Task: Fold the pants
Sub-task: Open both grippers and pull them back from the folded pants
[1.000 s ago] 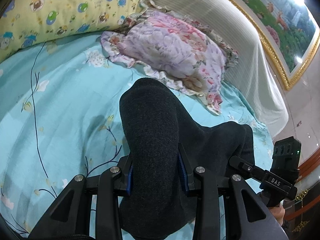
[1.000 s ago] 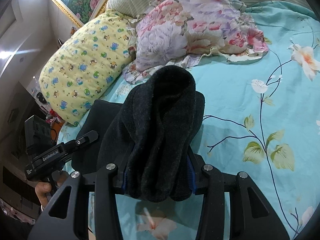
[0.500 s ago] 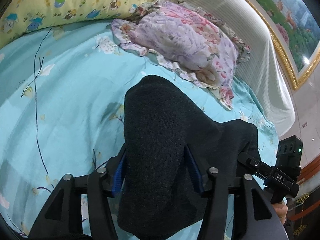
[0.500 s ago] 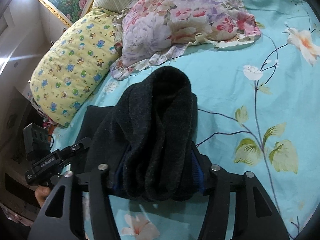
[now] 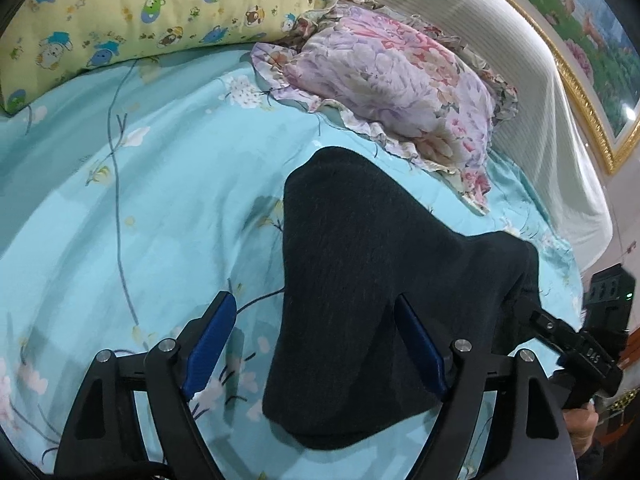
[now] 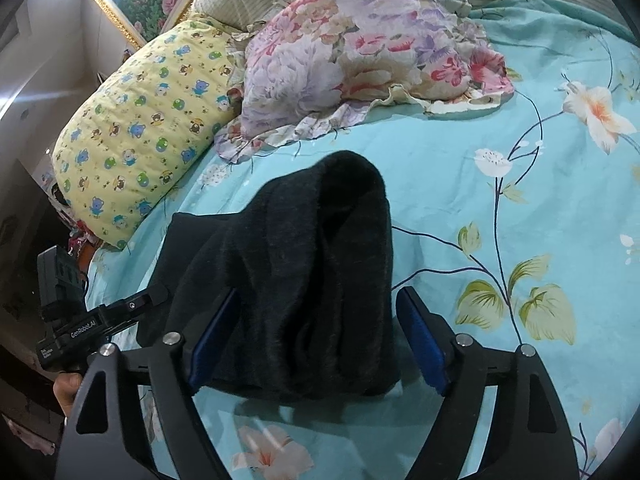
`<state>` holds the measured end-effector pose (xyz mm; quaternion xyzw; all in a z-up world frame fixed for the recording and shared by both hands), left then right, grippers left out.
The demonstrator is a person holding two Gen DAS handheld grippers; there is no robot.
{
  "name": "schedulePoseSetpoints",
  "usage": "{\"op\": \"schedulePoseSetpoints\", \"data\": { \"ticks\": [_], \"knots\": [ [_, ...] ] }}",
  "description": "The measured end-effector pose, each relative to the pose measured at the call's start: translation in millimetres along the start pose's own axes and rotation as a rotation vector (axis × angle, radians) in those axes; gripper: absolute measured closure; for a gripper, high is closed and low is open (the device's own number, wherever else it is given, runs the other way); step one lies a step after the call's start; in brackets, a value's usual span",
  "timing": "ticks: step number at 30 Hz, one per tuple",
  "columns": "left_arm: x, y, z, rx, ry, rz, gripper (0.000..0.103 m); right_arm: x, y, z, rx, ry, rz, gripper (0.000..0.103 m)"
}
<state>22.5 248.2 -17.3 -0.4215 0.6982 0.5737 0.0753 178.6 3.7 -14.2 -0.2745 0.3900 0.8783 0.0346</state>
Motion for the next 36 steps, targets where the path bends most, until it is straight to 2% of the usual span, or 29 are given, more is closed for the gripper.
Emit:
{"op": "schedulePoseSetpoints", "data": {
  "ticks": [5,11,23,31,36],
  "knots": [
    [5.3,10.2,-5.8,-0.042,-0.046,-0.012,0.020,4.7,6.2,8.7,0.009,0.042,-0.014,0.016],
    [13.3,22.9,-11.0,-0.045,-0.059,-0.025,0.019,11.8,13.5,9.6,-0.014,0.045,-0.015,0.010],
    [40.6,36.0,-25.9,-0.128,-0.161,-0.031,0.019,37.4,29.4,14.7,-0.027,0.075,-0.024,0.007],
    [60.4,41.1,-33.4,-0.184,-0.227,-0.031,0.019,55.9,38.7,31.4,0.024,0.186,-0.056,0.006],
    [67.7,41.8,-41.3,-0.213,-0.281,-0.036,0.016,70.8,35.1,45.1,0.057,0.278,-0.044,0.002]
  ]
}}
Point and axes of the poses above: each gripper's, at about its wrist camera, not at the fingertips, and y roughly against the way its jaws point, z to its left, x to its underside, the point moved 3 cm from there along -y, roughly the way its jaws point, and after that the axes turned 5 degrees about -y, right-handed, at the moved point
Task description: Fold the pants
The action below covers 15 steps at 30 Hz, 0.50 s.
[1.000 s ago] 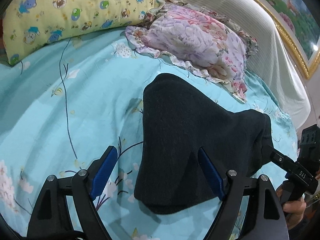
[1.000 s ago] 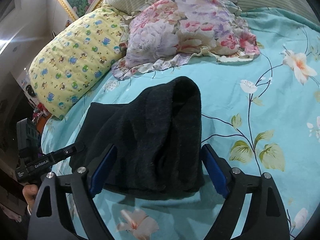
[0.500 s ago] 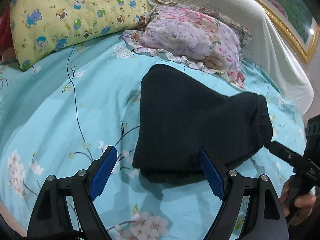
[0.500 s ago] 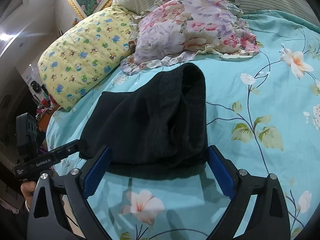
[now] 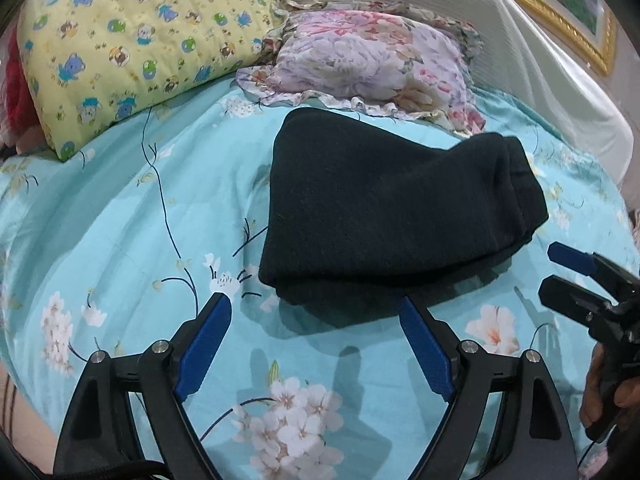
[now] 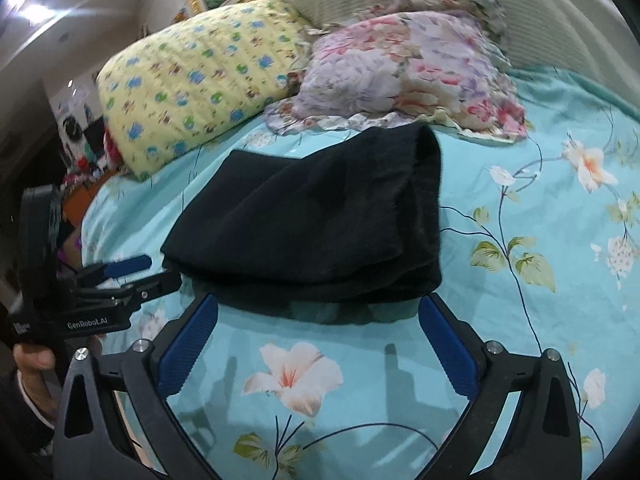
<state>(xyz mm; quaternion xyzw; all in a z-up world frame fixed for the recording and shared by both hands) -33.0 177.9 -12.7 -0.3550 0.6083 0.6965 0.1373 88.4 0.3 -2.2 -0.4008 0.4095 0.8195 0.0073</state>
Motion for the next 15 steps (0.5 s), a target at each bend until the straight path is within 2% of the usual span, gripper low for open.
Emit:
{"op": "schedulePoseSetpoints", "data": {
  "ticks": [9,15],
  "knots": [
    [9.2,5.8,-6.3,-0.020,-0.037,-0.019,0.007,10.2,-0.1,10.2,0.047,0.041,-0.018,0.002],
    [13.2,1.1,-7.4,-0.029,-0.055,-0.014,0.006,15.4,-2.2,9.0,0.049,0.026,-0.020,0.002]
  ]
}}
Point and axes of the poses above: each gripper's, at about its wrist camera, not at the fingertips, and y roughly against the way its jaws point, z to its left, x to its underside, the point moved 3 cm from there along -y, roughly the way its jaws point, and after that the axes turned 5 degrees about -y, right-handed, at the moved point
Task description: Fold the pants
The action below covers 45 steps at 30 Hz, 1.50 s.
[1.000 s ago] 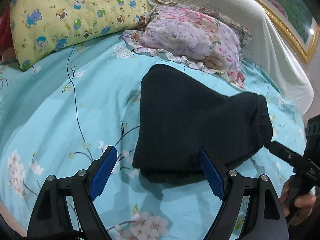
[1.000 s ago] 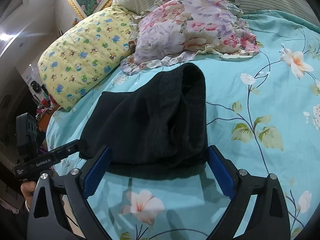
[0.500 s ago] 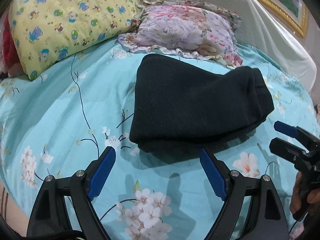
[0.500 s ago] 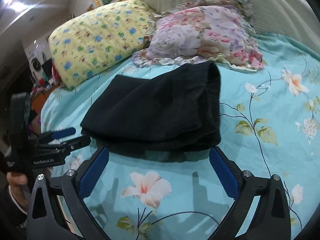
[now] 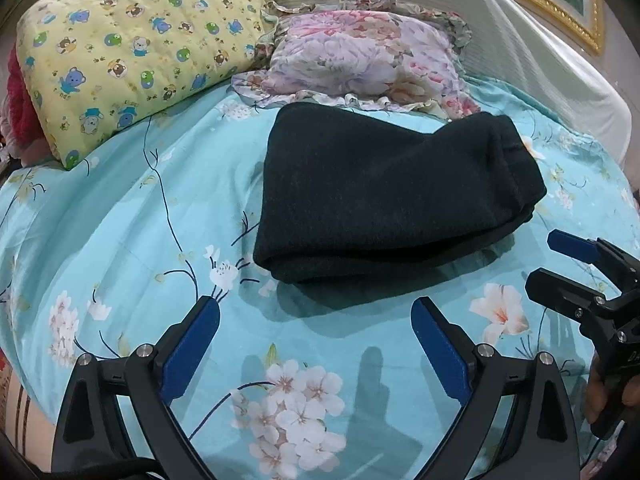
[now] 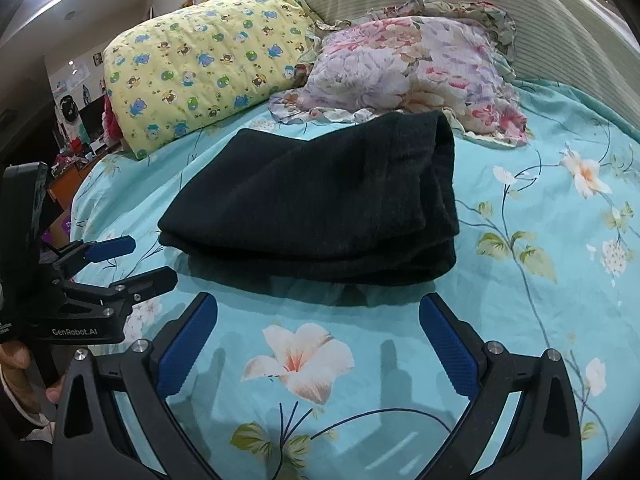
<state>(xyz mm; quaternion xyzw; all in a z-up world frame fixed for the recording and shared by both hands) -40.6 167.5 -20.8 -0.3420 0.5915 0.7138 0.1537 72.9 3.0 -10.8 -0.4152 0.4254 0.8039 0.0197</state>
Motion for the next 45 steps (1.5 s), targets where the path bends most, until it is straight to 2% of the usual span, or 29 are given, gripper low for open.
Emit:
{"op": "schedulePoseSetpoints", "data": {
  "ticks": [15,33,45],
  "knots": [
    [8.9,-17.6,-6.8,0.000,-0.015,0.031,0.006,2.8,-9.9,1.8,0.006,0.002,-0.002,0.002],
    [8.6,-19.2,-8.1,0.000,-0.010,0.002,0.006,3.5,-12.8,10.0,0.001,0.032,-0.047,0.002],
    [6.7,-25.1,-9.0,-0.003,-0.022,0.018,0.006,4.2,-19.5,9.0,-0.003,0.020,-0.025,0.002]
  ]
}}
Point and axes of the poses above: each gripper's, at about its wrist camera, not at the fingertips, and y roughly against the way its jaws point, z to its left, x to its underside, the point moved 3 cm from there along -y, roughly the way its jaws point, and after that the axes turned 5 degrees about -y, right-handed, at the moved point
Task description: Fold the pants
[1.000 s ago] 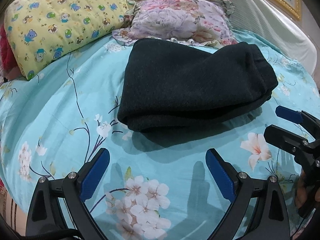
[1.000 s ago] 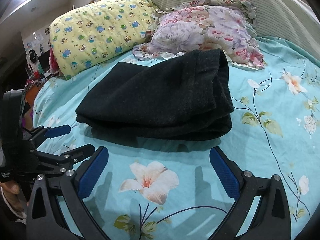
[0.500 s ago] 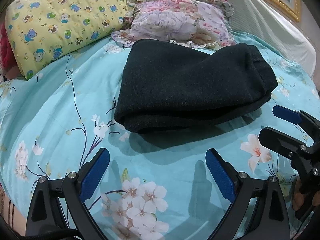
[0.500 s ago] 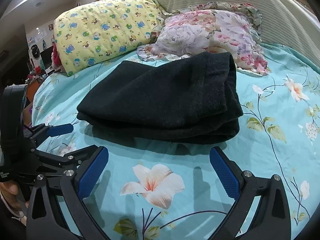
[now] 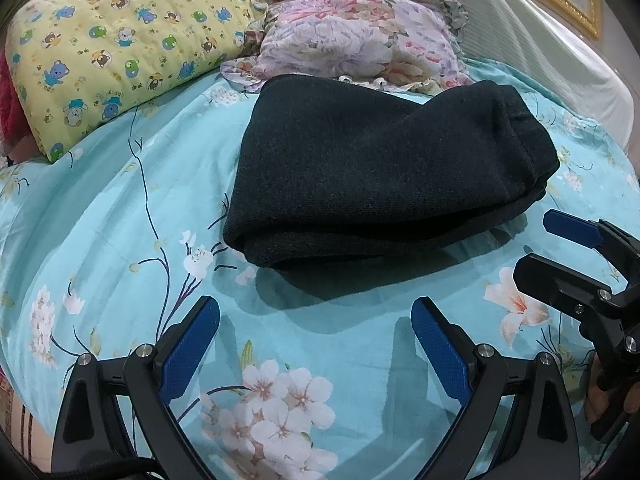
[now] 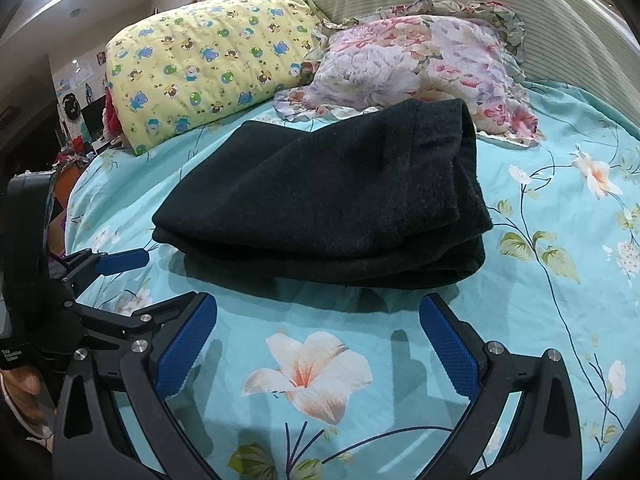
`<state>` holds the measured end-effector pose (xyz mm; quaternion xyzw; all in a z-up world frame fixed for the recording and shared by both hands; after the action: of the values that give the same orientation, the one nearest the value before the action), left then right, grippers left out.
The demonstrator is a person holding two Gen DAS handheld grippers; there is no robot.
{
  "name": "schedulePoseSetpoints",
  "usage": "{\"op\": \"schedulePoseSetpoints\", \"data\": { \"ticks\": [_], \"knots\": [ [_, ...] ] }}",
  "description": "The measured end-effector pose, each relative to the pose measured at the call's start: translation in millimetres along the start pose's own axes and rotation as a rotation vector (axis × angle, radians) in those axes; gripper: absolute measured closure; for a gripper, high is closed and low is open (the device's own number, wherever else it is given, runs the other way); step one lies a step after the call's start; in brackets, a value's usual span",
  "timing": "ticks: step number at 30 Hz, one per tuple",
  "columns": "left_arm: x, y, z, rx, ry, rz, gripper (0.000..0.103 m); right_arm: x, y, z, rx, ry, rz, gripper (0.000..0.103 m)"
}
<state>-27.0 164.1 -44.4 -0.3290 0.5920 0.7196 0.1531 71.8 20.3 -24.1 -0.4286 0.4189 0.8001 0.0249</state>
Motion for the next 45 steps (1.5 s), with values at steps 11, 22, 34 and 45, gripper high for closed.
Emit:
{"op": "schedulePoseSetpoints", "data": {
  "ticks": [11,22,34,45],
  "knots": [
    [0.7,0.8,0.4,-0.007,0.003,0.000,0.006,-1.0,-2.2,-0.1,-0.004,-0.002,0.006,0.002],
    [-3.2,0.6,1.7,-0.010,0.003,-0.001,0.006,-1.6,-3.5,0.2,-0.012,0.000,0.007,0.002],
    [-6.4,6.1,1.8,0.001,0.016,-0.013,0.006,-3.4,-2.5,2.8,-0.019,0.000,-0.002,0.002],
    [-7.7,8.8,0.9,-0.003,0.016,-0.023,0.006,-7.4,3.7,0.9,-0.016,-0.005,-0.023,0.002]
  ]
}}
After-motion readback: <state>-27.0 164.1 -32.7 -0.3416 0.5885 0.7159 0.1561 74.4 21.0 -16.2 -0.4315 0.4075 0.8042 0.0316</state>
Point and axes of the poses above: each gripper's, at about its wrist camera, not at the fingertips, and y roughly against the way its jaws point, z to its left, x to its underside, the point moved 3 cm from there along -y, roughly the way its jaws point, and after that the axes turned 5 degrees about -y, right-handed, at the moved point
